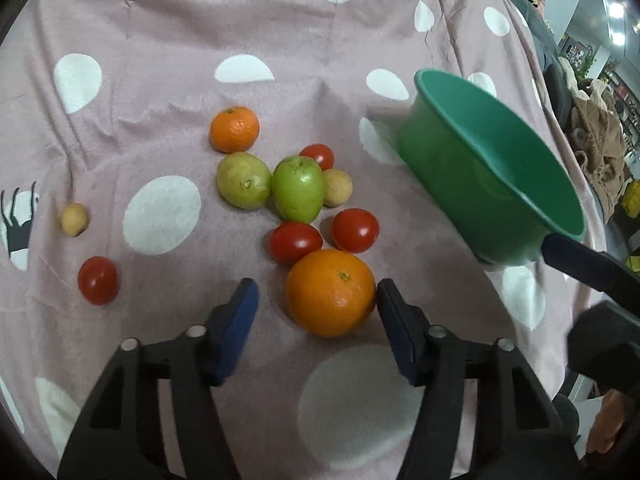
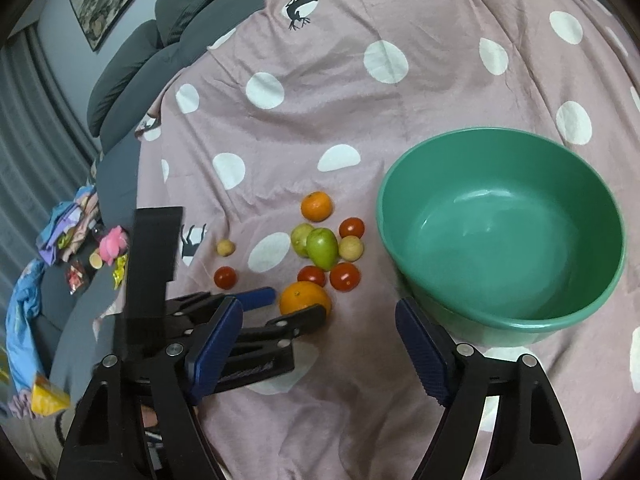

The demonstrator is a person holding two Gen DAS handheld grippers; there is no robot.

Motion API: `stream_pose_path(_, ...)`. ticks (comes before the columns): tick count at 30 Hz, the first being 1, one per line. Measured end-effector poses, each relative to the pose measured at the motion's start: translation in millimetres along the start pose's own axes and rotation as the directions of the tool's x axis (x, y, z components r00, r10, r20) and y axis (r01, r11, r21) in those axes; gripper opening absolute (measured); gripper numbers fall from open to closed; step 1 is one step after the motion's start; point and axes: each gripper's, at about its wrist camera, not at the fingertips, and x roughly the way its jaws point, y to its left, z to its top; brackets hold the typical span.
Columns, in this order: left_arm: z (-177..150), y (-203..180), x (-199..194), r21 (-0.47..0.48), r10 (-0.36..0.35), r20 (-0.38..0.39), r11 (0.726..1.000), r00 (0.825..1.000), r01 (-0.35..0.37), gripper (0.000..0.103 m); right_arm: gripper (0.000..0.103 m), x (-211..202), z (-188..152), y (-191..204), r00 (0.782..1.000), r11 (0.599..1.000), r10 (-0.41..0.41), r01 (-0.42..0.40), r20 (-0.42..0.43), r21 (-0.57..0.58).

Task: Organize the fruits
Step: 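Grasp the large orange with the left tool while the right tool grasps the small mandarin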

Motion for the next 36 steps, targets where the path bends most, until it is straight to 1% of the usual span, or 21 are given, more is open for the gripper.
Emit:
stream_pose_path(1, 0, 0, 4, 0.001, -0.006, -0.007, 1.0, 1.0, 0.006, 0.053, 0.081, 0, 0, 0, 1.0, 1.0, 0.001, -0.001, 0.0, 0.001)
stream_pose_path(2, 0, 1, 7, 0.003, -0.01, -0.012, 1.0, 1.0, 0.01, 0.046, 0.081, 0, 0, 0, 1.0, 1.0, 0.001, -0.001, -0.001, 0.002)
stream_pose_path(4, -1, 5, 6, -0.005, -0.026, -0.004, 1.0, 1.0, 0.026, 0.046, 0.081, 1, 0, -1, 1.0, 1.0, 0.001, -0.001, -0.006, 0.001)
stream_pose_path(6, 1, 18, 1, -0.05, -0.046, 0.01, 0.998, 0.999, 0.047, 0.046, 0.081, 4, 2, 1, 1.0, 1.0, -0.001, 0.001, -0.015, -0.006)
stream_pose_path(8, 2, 37, -12, -0.098, -0.039, 0.049, 0.994, 0.998, 0.044, 0.046, 0.081, 8, 3, 3, 1.0, 1.0, -0.003, 0.003, -0.024, -0.021)
stream_pose_path(10, 4, 56, -29, -0.141, -0.011, 0.091, 0.99, 0.996, 0.024, 0.046, 0.081, 13, 6, 8, 0.999, 0.999, -0.003, 0.002, -0.033, -0.04)
stream_pose_path(13, 15, 91, -49, -0.2, 0.06, 0.15, 0.979, 0.987, -0.029, 0.046, 0.081, 29, 18, 22, 0.999, 0.997, 0.007, -0.011, -0.045, -0.08)
stream_pose_path(16, 27, 120, -57, -0.245, 0.117, 0.169, 0.967, 0.979, -0.073, 0.046, 0.081, 52, 30, 42, 0.999, 0.99, -0.002, -0.005, -0.053, -0.139)
stream_pose_path(18, 32, 133, -59, -0.258, 0.153, 0.178, 0.961, 0.972, -0.104, 0.046, 0.081, 74, 41, 53, 0.997, 0.984, -0.04, 0.028, -0.064, -0.174)
stream_pose_path(20, 34, 143, -62, -0.27, 0.176, 0.183, 0.955, 0.967, -0.123, 0.046, 0.081, 101, 54, 59, 0.993, 0.98, -0.081, 0.063, -0.086, -0.186)
stream_pose_path(22, 37, 154, -60, -0.291, 0.179, 0.178, 0.949, 0.968, -0.122, 0.046, 0.081, 131, 66, 59, 0.983, 0.975, -0.139, 0.115, -0.12, -0.189)
stream_pose_path(25, 36, 166, -56, -0.297, 0.176, 0.171, 0.947, 0.969, -0.12, 0.046, 0.08, 171, 80, 54, 0.96, 0.96, -0.228, 0.194, -0.164, -0.202)
stream_pose_path(27, 38, 168, -53, -0.29, 0.17, 0.168, 0.95, 0.971, -0.116, 0.046, 0.069, 192, 88, 49, 0.949, 0.958, -0.247, 0.209, -0.196, -0.198)
stream_pose_path(31, 41, 169, -46, -0.278, 0.16, 0.16, 0.954, 0.974, -0.111, 0.046, 0.066, 224, 100, 36, 0.931, 0.955, -0.276, 0.237, -0.241, -0.176)
stream_pose_path(32, 43, 168, -44, -0.276, 0.157, 0.158, 0.955, 0.975, -0.109, 0.046, 0.062, 230, 101, 33, 0.925, 0.953, -0.285, 0.247, -0.252, -0.173)
stream_pose_path(33, 43, 167, -43, -0.274, 0.154, 0.157, 0.956, 0.976, -0.107, 0.046, 0.056, 235, 101, 29, 0.924, 0.956, -0.279, 0.24, -0.262, -0.17)
stream_pose_path(34, 44, 166, -42, -0.272, 0.152, 0.156, 0.957, 0.976, -0.106, 0.046, 0.053, 238, 102, 26, 0.923, 0.956, -0.28, 0.241, -0.265, -0.17)
stream_pose_path(35, 42, 167, -44, -0.269, 0.151, 0.155, 0.957, 0.976, -0.105, 0.046, 0.047, 238, 103, 26, 0.922, 0.95, -0.292, 0.25, -0.253, -0.186)
stream_pose_path(36, 43, 166, -43, -0.267, 0.151, 0.153, 0.958, 0.977, -0.106, 0.046, 0.043, 238, 104, 24, 0.925, 0.953, -0.279, 0.235, -0.257, -0.189)
